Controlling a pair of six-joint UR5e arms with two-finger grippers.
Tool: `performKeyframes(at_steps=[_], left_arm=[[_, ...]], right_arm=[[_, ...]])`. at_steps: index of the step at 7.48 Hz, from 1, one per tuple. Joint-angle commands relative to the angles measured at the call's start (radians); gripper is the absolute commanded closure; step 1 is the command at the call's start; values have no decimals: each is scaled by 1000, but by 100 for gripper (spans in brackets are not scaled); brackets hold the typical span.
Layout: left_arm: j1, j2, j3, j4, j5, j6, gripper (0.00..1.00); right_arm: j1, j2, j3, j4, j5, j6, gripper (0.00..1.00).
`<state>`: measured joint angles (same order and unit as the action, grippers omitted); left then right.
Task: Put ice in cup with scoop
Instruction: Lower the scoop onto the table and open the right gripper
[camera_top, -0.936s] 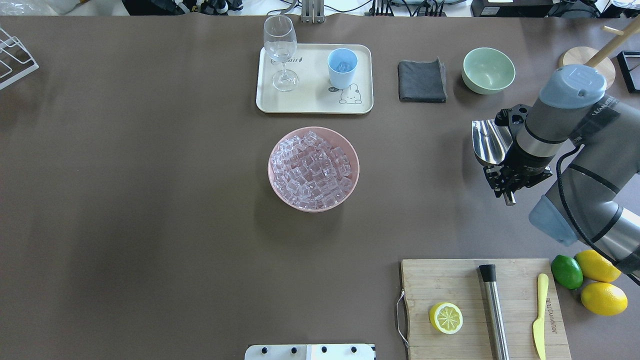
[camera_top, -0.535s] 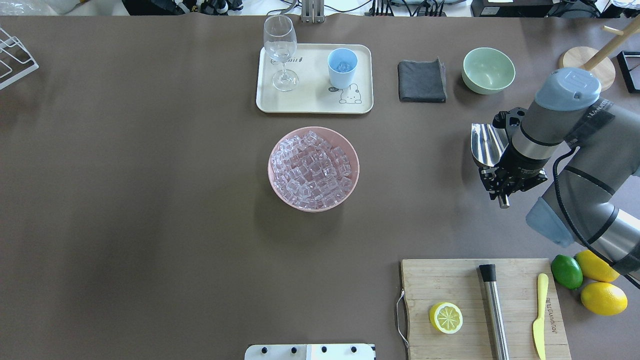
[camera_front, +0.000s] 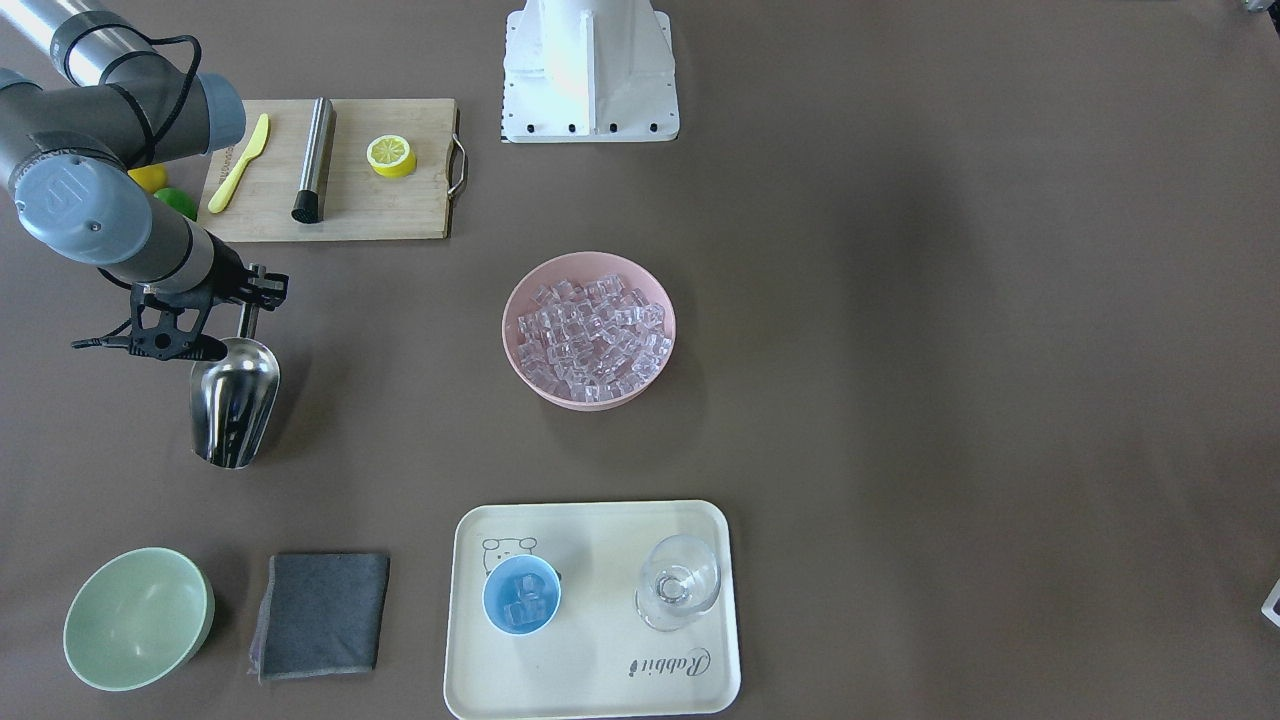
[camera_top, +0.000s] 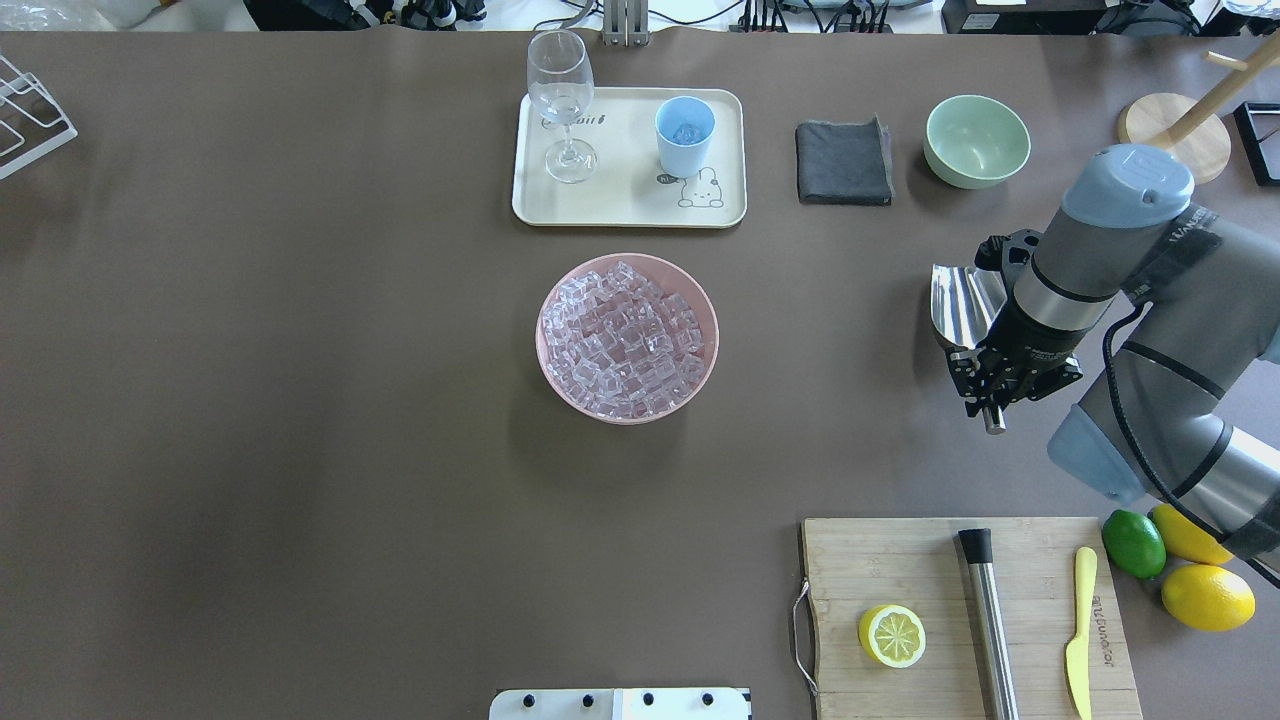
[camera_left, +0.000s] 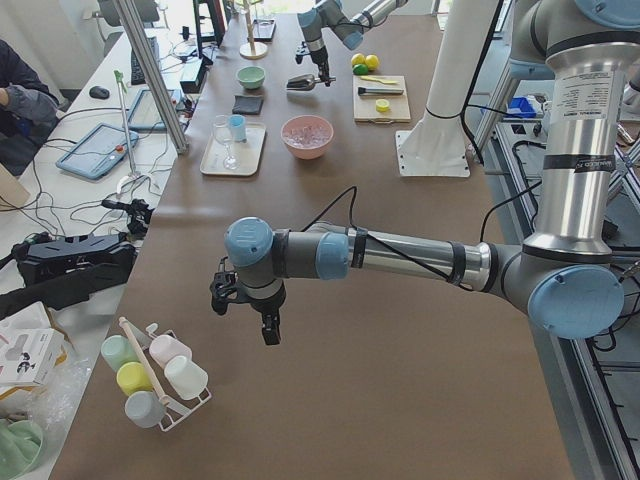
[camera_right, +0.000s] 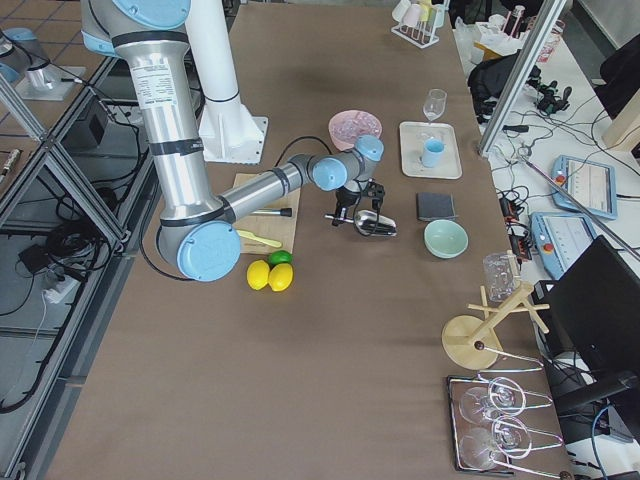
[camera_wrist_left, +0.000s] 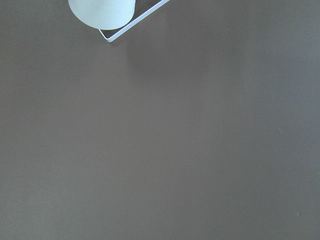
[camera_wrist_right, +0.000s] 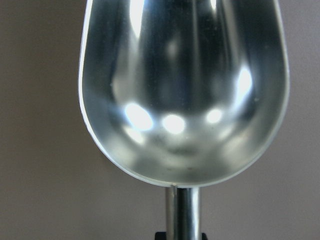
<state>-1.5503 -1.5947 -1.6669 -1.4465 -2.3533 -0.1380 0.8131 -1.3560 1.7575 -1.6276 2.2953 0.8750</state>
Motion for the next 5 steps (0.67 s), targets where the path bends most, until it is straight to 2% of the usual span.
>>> performKeyframes(at_steps=[1,2,3,4,5], left_arm=[[-13,4,6,35,-40,0,3],[-13,4,9,34,-40,0,3],[-14,4,9,35,-40,0,3],[-14,7,7,35,-41,0,3],[-13,7,6,35,-41,0,3]], right_arm=[[-25,-3,-1,0,20,10,97],[-26,-3,2,0,19,12,59],[-25,-3,4,2,18,10,6],[-25,-3,4,2,16,10,0],[-23,0,4,2,16,12,0]])
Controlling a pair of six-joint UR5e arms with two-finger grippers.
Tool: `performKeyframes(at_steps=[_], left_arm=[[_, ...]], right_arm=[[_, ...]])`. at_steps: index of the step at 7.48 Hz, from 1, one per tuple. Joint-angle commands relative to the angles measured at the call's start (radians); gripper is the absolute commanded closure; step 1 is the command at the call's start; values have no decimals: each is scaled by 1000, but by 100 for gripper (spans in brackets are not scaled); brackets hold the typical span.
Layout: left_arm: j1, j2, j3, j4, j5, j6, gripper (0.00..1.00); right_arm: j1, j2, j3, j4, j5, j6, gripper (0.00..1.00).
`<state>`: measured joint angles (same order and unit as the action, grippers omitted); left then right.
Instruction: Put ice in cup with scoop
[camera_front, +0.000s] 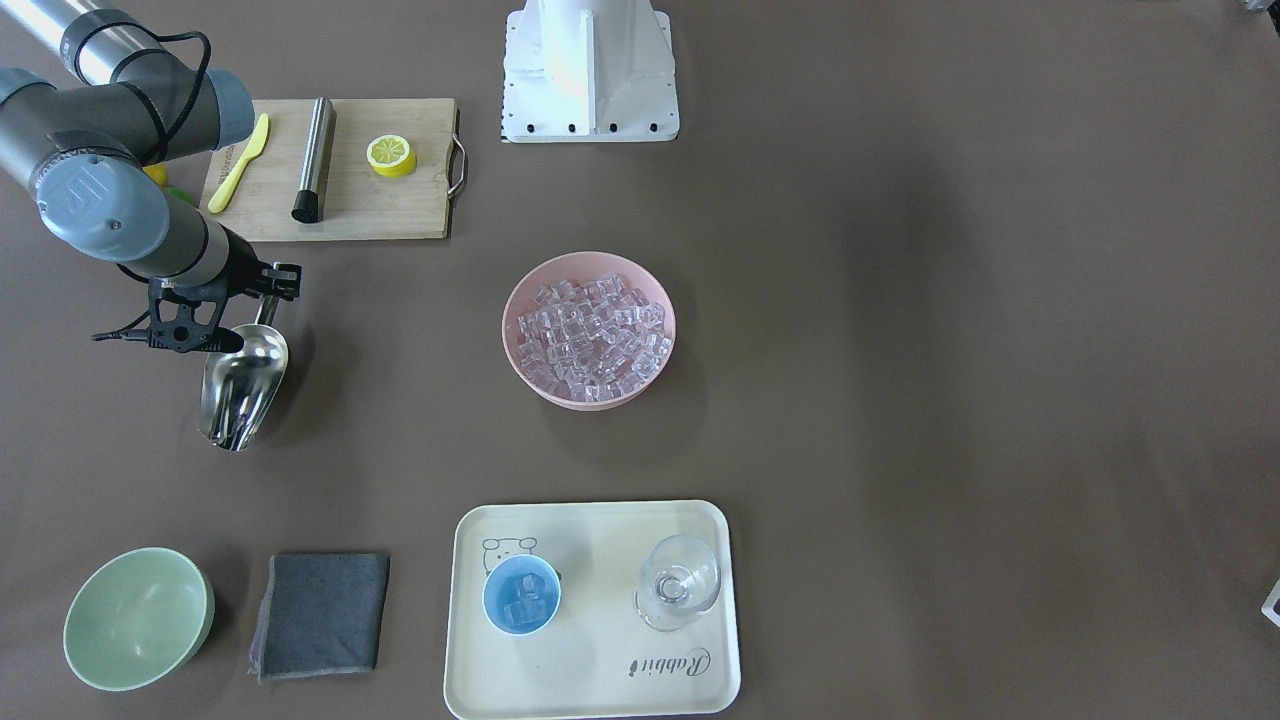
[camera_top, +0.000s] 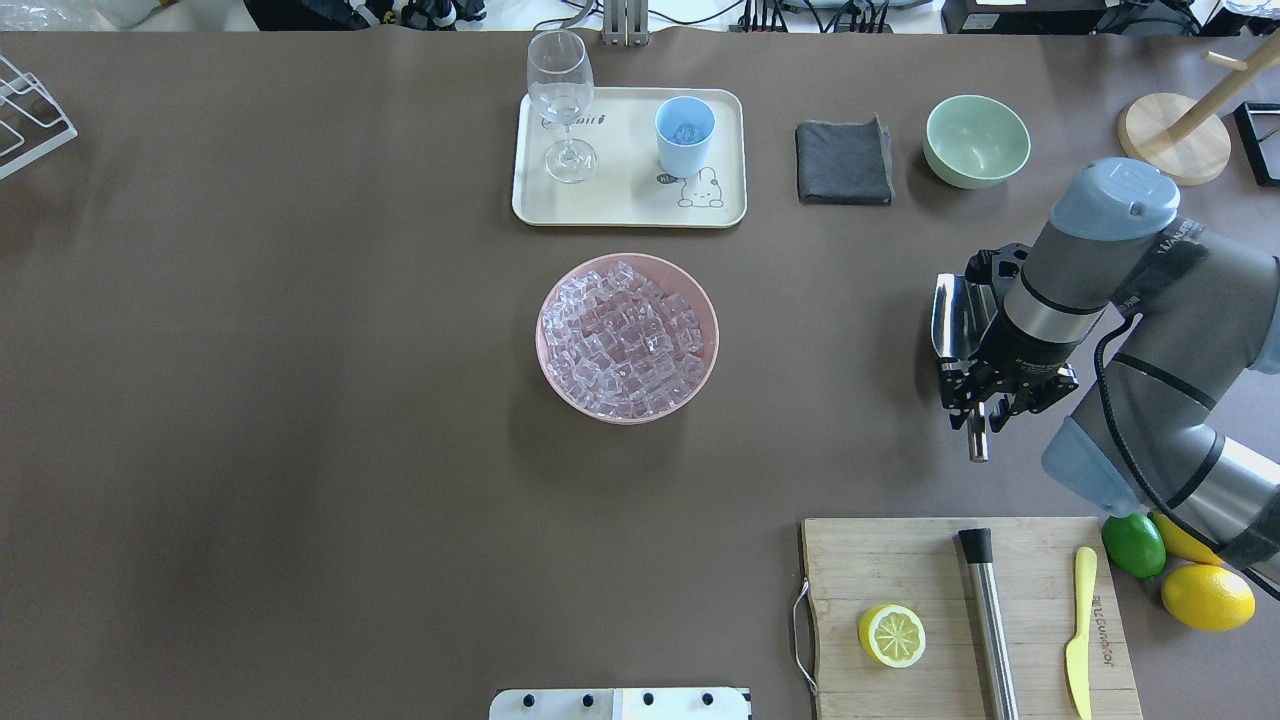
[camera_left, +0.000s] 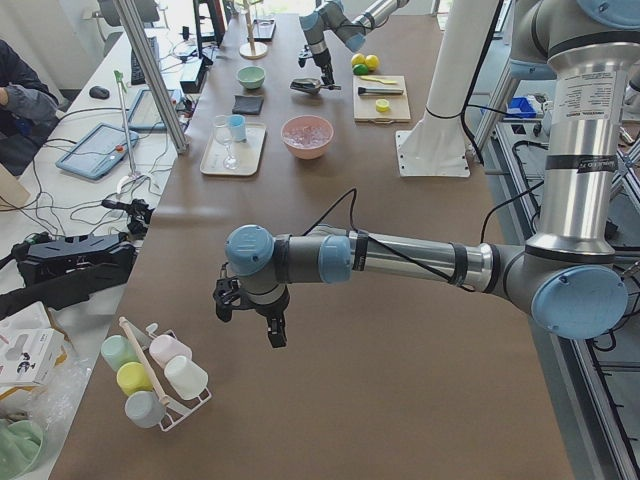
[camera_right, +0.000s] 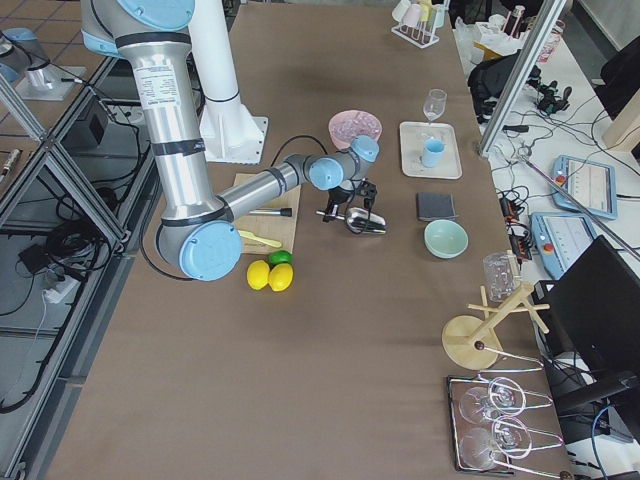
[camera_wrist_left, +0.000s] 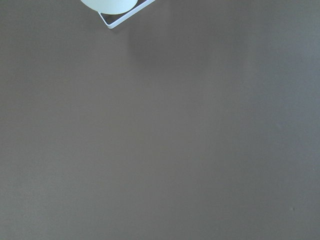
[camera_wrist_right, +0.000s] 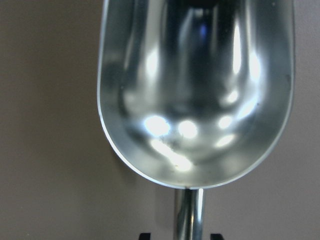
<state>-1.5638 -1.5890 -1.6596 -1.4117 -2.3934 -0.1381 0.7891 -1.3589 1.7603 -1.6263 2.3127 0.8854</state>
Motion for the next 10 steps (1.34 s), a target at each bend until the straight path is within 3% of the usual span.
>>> performKeyframes(at_steps=[1,4,6,8,10], left_arm=[[-1,1,0,0,-1,0,3],[1,1,0,-1,-1,0,3],[1,1,0,-1,-1,0,3],[-1,1,0,-1,-1,0,3],[1,1,1,-1,-1,0,3]], right_arm=[[21,4,13,2,-3,-2,0],[218,15,79,2,-19,-117,0],[387,-41,79,-21,-25,-506,0],[546,-126,71,-47,-94,-797,0],[703,-135,24,-206,-85,-969,0]])
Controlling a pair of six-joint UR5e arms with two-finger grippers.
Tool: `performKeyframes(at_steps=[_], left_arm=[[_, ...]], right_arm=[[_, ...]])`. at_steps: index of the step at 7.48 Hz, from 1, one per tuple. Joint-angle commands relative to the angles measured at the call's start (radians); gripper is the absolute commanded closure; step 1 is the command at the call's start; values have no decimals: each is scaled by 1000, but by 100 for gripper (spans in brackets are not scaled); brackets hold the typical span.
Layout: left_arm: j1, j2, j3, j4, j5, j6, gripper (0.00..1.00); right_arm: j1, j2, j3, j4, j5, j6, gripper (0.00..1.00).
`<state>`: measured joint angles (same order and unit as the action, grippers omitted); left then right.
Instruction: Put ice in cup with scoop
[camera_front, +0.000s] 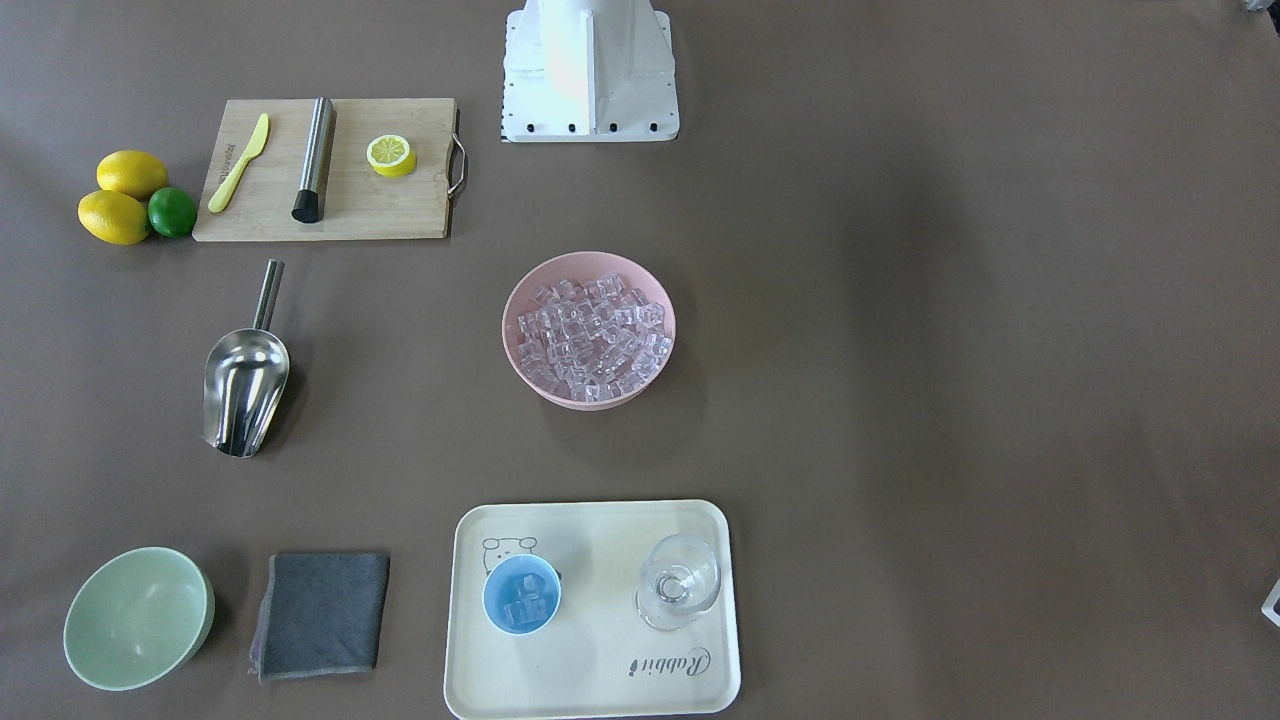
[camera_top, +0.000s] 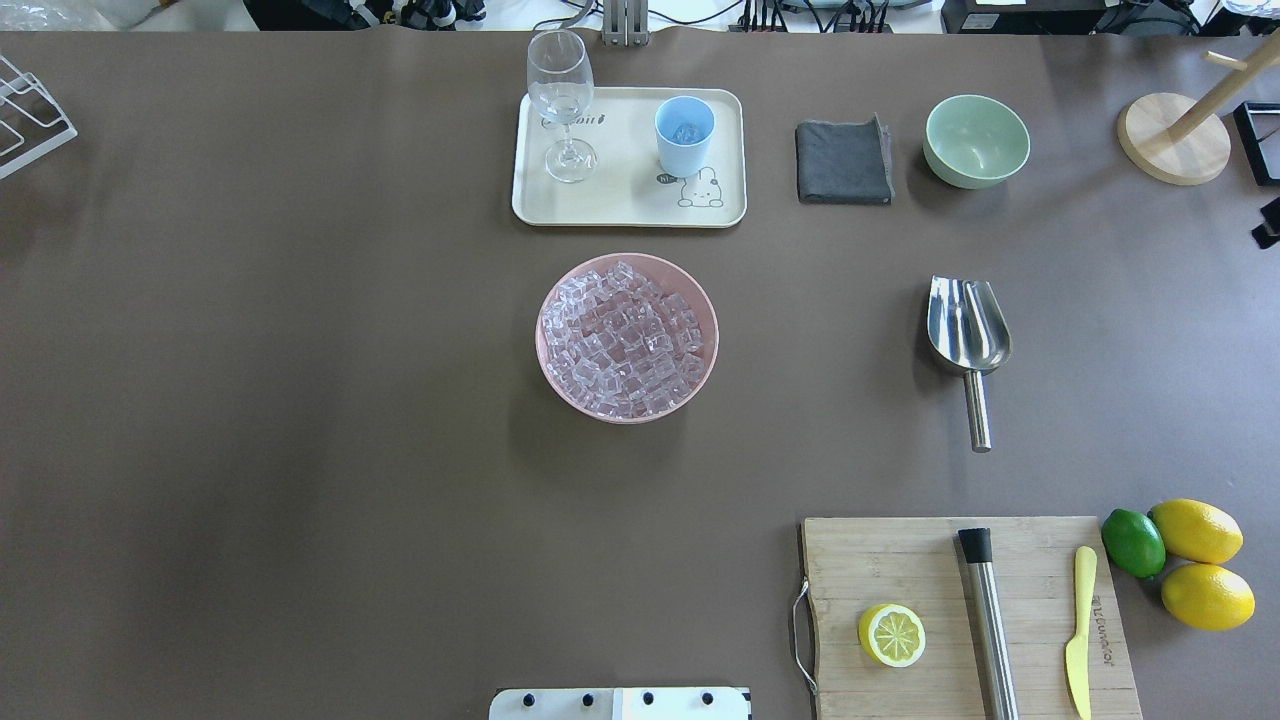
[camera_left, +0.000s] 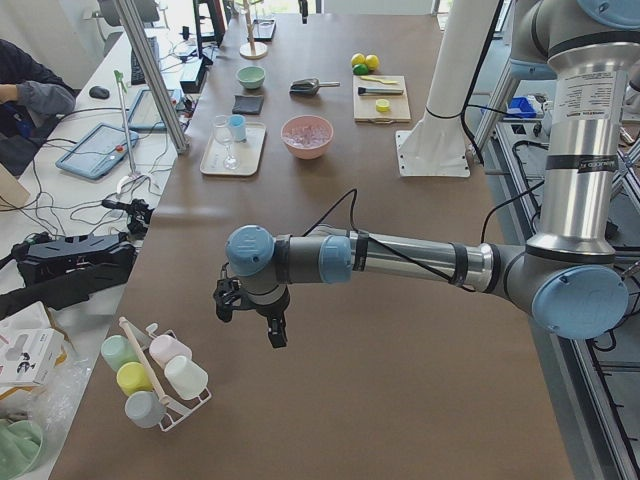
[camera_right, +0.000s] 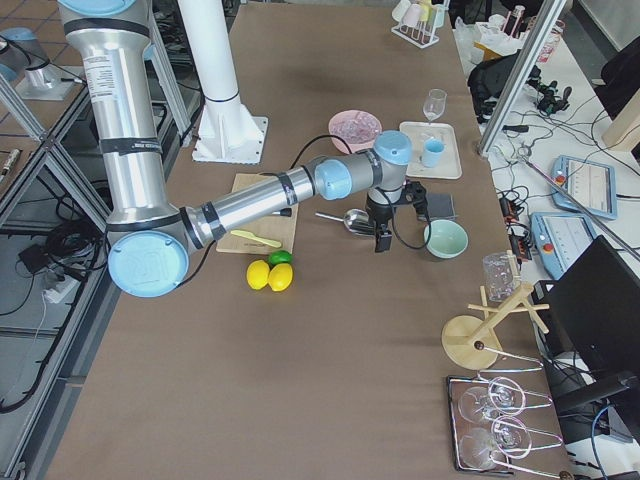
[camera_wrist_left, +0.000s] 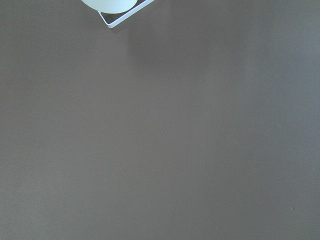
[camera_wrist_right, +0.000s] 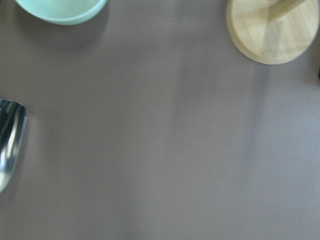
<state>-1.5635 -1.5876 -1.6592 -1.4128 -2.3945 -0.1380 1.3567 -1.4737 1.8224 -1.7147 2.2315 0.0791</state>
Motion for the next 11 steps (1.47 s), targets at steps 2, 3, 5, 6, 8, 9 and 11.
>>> performKeyframes(at_steps=[2,3,5,6,8,9,11], left_arm=[[-1,0,-1,-2,0,0,3],[2,-2,1,-3,-2,2,3],[11,-6,28,-12,-3,3,3],[10,-2,21,-12,-3,8,3],[11,-2,27,-9,-3,11,3],[11,-2,19,-11,-3,9,3],[13,-11,3,-12,-3,9,3]], right_arm=[[215,-101,-136,-100,37,-168,0],[223,-124,-199,-42,96,-215,0],[223,-135,-215,4,96,-262,0],[223,-137,-216,4,99,-263,0],[225,-135,-216,4,100,-265,0],[225,-135,-216,4,99,-265,0],[225,-137,-216,4,99,-263,0]])
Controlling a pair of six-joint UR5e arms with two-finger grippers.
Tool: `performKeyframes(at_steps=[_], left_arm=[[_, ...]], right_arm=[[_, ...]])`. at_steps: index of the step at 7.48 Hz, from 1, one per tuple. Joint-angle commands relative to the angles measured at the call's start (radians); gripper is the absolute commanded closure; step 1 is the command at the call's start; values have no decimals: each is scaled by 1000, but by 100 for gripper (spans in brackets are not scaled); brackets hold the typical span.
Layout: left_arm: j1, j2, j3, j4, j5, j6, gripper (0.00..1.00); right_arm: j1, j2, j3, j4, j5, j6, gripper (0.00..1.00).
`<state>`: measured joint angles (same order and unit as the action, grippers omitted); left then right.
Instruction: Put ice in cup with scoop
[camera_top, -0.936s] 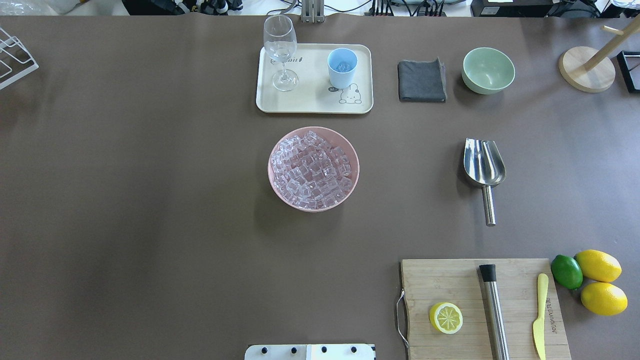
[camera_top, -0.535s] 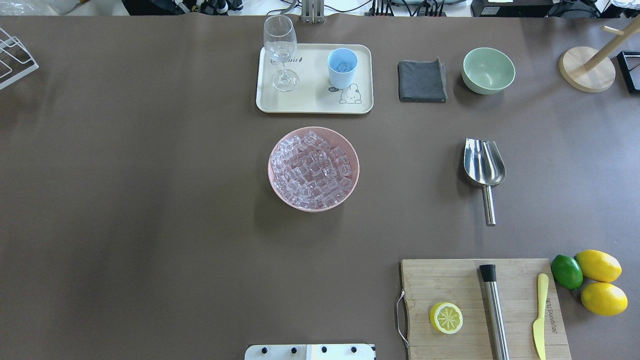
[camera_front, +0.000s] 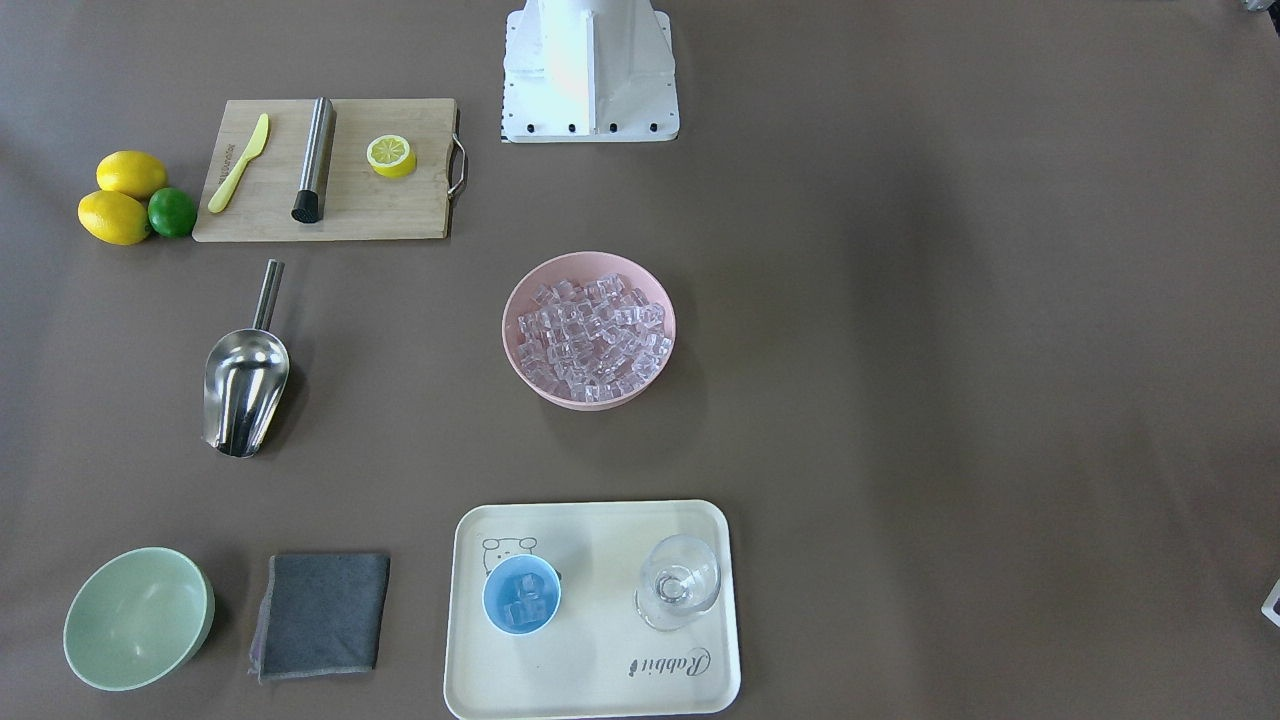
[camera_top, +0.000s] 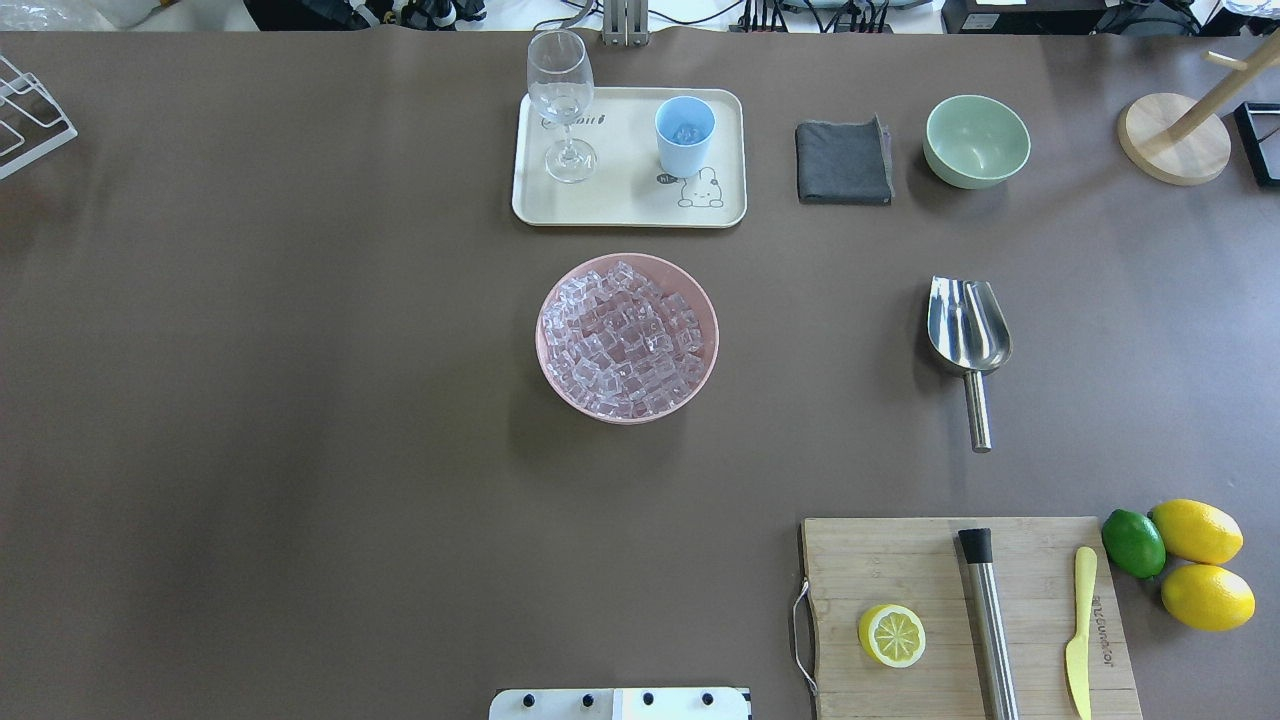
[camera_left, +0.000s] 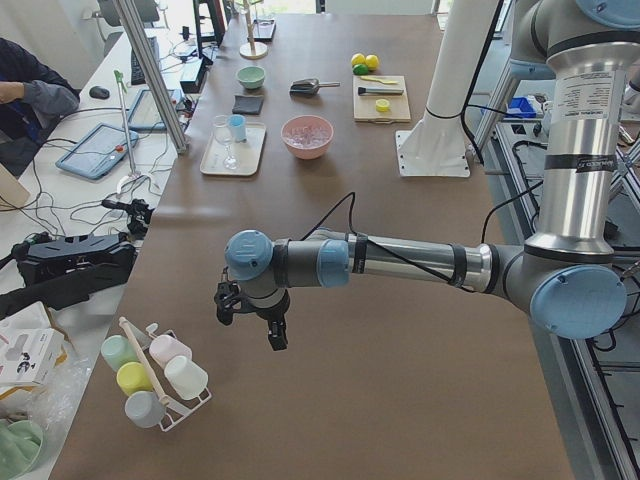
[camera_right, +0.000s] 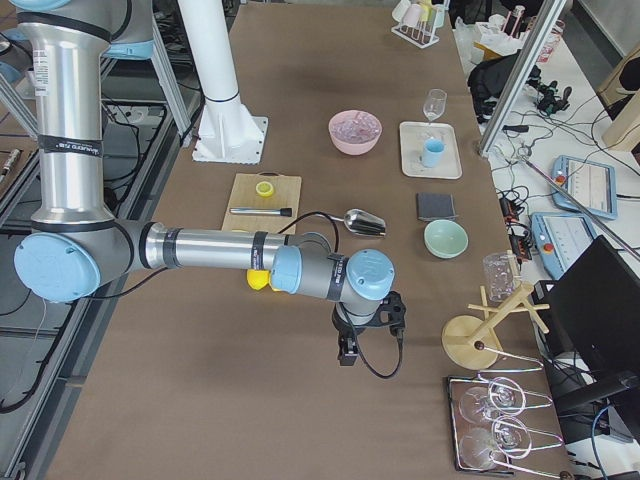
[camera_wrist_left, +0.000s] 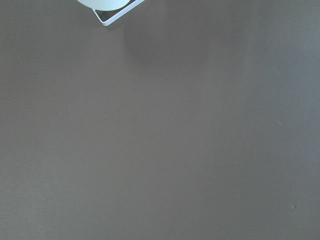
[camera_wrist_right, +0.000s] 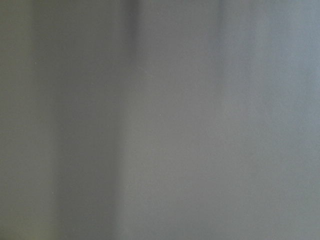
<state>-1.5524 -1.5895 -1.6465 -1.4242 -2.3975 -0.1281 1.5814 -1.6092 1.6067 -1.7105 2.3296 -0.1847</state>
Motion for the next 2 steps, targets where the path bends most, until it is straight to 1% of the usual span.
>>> performKeyframes(at_steps=[1,2], left_arm=[[8,-10,-13,-1,-2,1,3],[9,-21,-15,-2,-9,1,3]], right_arm=[[0,0,1,0,-3,1,0],[0,2,-1,0,-4,1,0]])
